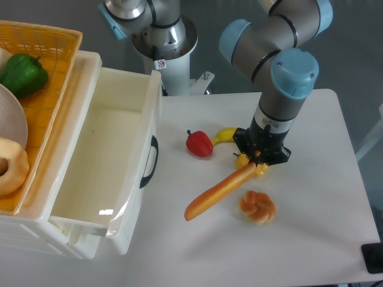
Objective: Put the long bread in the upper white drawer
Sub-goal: 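Close the gripper on the long orange bread near its end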
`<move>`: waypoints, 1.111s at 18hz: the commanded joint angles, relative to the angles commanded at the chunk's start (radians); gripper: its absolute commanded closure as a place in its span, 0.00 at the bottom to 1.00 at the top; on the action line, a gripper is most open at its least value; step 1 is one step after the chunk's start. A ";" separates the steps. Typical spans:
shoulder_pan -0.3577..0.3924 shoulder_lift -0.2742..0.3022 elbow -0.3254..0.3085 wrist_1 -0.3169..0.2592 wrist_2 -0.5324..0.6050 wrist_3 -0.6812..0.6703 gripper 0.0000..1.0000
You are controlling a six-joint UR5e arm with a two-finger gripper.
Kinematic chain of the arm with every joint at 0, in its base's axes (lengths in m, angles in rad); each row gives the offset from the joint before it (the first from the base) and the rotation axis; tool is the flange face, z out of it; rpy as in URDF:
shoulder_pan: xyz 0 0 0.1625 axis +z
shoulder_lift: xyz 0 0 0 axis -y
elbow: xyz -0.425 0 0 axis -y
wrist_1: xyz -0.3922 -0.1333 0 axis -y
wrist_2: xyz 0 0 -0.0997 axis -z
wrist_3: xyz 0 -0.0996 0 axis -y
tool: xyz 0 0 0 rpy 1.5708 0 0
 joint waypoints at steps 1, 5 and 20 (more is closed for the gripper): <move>-0.002 0.000 -0.002 0.000 0.000 0.000 0.96; 0.008 0.005 0.009 -0.005 0.000 -0.002 0.96; -0.014 0.057 0.015 -0.040 -0.020 -0.199 0.96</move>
